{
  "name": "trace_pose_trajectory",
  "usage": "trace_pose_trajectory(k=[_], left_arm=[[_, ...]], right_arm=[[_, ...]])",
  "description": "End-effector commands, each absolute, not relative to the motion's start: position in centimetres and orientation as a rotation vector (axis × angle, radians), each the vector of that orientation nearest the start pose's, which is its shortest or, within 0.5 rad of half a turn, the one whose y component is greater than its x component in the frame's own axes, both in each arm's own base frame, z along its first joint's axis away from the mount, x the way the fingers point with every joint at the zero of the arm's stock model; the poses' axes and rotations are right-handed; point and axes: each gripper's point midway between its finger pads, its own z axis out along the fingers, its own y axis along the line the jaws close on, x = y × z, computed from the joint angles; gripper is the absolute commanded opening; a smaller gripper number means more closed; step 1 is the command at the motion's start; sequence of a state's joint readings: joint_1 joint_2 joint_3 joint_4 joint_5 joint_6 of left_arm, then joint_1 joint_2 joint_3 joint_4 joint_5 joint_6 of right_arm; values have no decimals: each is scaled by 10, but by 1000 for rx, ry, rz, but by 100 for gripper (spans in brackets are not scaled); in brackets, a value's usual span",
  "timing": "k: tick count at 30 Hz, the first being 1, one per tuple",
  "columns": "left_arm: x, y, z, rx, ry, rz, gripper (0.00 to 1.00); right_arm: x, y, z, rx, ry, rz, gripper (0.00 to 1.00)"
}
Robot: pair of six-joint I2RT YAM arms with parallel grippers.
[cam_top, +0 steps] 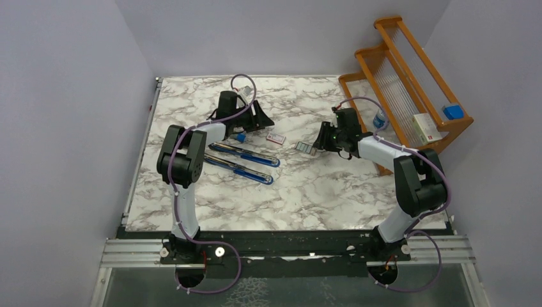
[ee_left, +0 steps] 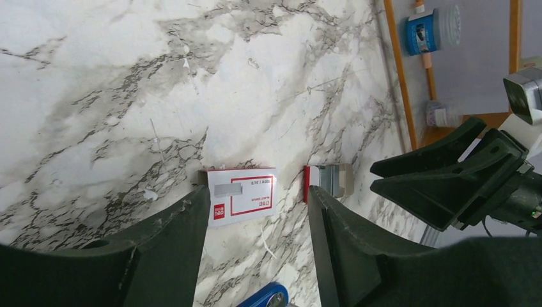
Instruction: Load the staples into the stapler
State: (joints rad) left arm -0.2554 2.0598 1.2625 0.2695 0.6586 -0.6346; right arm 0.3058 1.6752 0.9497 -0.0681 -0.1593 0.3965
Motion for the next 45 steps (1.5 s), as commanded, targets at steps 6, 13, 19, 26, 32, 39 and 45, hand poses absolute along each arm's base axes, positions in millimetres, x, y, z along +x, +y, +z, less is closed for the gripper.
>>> trace_pose_trajectory(k=[6,13,19,26,32,39,45], left_arm=[[468,-230,99,84,2237,-993,63],[468,-231,100,85,2236,-1001,63],[469,-232,101,83,2233,-1012,62],[470,-232,102,84,2229,-1016,61],[470,-233,102,89,2229,-1013,61],[470,-233,102,84,2230,-1019,61],[470,-233,104,86,2227,-1019,61]], right_arm=[[373,170,38,68,2501,552,43],[378,163,28,71,2517,484,26],[392,163,31,49,2484,463,16],[419,167,36,-85,2445,421,9],[438,169,36,-183,2441,380,8],[445,163,57,-198,2382,331,24],[441,174,94,-261,2270,422,25]])
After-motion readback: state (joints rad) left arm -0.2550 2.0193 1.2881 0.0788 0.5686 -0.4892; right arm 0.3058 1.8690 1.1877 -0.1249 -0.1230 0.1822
